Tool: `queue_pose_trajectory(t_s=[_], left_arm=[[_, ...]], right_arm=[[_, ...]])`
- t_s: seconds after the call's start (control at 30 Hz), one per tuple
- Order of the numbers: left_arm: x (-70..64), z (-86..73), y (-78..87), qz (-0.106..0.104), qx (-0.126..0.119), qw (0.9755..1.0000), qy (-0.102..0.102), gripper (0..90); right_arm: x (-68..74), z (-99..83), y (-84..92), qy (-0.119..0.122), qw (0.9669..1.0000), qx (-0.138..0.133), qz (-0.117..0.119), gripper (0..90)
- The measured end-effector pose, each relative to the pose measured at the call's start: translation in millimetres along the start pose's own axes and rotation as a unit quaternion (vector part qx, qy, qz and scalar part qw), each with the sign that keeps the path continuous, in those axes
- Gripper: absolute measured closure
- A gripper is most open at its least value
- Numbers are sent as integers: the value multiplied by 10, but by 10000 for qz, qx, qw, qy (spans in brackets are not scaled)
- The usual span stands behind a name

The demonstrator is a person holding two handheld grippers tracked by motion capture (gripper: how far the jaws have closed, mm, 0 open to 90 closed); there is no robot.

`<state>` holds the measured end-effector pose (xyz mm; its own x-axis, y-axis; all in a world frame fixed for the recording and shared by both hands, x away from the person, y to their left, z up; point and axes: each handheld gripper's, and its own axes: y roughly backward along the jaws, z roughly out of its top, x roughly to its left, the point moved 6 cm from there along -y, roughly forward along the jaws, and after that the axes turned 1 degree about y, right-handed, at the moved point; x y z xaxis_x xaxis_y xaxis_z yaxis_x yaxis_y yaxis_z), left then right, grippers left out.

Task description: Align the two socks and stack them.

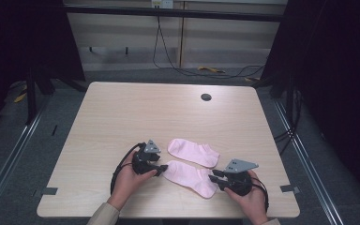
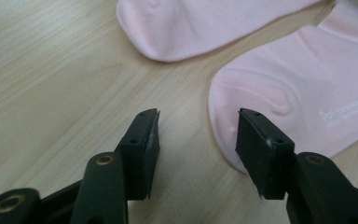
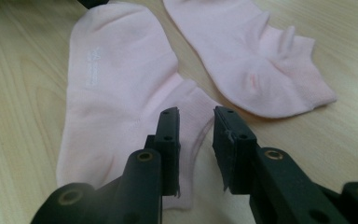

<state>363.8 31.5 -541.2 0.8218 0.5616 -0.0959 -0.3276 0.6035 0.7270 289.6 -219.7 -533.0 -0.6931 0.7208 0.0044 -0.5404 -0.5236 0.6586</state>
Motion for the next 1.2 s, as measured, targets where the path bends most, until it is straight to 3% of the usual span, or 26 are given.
queue_pose_trajectory(t_s=[0.07, 0.17, 0.4, 0.57, 0.67, 0.77, 0.9, 1.0, 1.13, 1.2], left_arm=[[-2, 1, 0, -9, 6, 10000, 36, 488], [-17, 6, 3, 37, 102, 9999, -76, 501], [-81, 20, 5, -63, 182, 9997, -155, 640], [-101, 19, 9, -153, 215, 9994, -222, 742], [-121, 19, 5, -222, 191, 9994, -202, 783], [-124, 18, 3, -247, 171, 9994, -183, 806], [-134, 8, 6, -398, 170, 9989, -156, 875], [-142, 6, 7, -440, 177, 9988, -93, 885], [-167, 18, 12, -321, 264, 9988, -251, 892], [-183, 14, 14, -352, 250, 9989, -178, 893]], right_arm=[[0, -9, -5, 4, 10000, 28, 1, 720], [-7, -32, -22, -95, 9999, 66, 21, 734], [4, -37, -32, -293, 9995, 71, 72, 784], [0, -17, 15, -305, 9995, -7, -73, 758], [11, 2, 48, -360, 9993, -124, 1, 756], [55, -61, 7, -209, 9997, 89, -14, 752], [59, -59, -8, -236, 9997, 82, -15, 796], [95, -51, -25, -293, 9995, 89, -13, 860], [97, -36, -30, -352, 9993, 106, -77, 869], [101, -17, -21, -300, 9995, 75, -120, 870]])
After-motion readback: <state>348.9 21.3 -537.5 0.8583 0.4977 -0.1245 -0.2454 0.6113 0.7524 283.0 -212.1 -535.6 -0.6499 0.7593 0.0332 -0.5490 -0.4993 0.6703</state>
